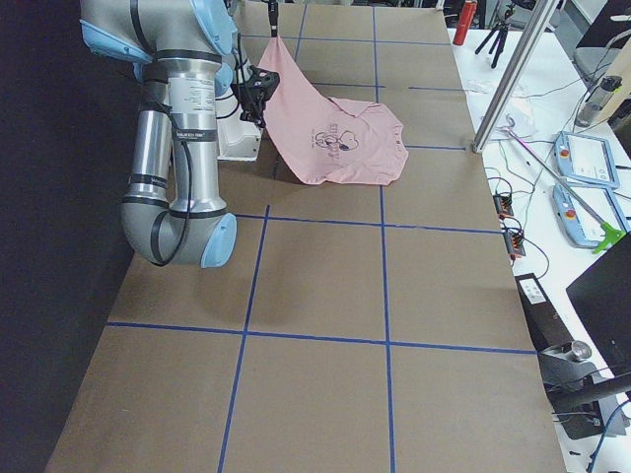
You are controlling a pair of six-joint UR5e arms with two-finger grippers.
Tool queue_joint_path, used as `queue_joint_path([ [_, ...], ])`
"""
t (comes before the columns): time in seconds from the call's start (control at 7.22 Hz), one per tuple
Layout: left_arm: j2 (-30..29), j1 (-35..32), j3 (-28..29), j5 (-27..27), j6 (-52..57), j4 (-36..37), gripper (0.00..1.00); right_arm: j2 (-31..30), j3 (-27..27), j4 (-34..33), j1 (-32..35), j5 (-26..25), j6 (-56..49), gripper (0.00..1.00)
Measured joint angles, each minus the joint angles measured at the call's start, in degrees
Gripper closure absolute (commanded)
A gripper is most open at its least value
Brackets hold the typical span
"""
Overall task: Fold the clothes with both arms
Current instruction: 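Lift the hem with both grippers and fold it toward the collar, then release the hem and draw both grippers back from the folded shirt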
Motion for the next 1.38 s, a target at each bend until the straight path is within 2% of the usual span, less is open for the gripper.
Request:
queue_joint_path([
  [0.14,-2.94,-3.25,3.34,-0.61,5.37,0.81,1.00,3.32,-1.98,-0.84,3.02,0.99,-4.04,1.00],
  [0.28,-5.99,-8.20,8.84,-0.94,11.18,1.02,1.00,8.44,-6.74,-1.68,7.64,2.66,-7.90,1.00],
  [0.55,-10.62,-17.37,19.70,-1.21,20.43,0.75,1.00,17.64,-19.22,-1.60,17.84,6.78,-13.95,1.00],
  [0.69,-12.56,-20.46,24.44,-1.16,23.02,0.03,1.00,20.13,-24.39,-0.78,22.03,7.67,-17.00,1.00],
  [0.97,-14.64,-24.55,34.50,-0.89,25.19,-6.34,1.00,22.79,-35.59,6.00,28.08,8.12,-20.75,1.00],
  [1.38,-16.44,-27.80,52.17,1.02,27.68,-21.55,1.00,27.74,-54.72,18.84,32.67,8.15,-24.37,1.00],
])
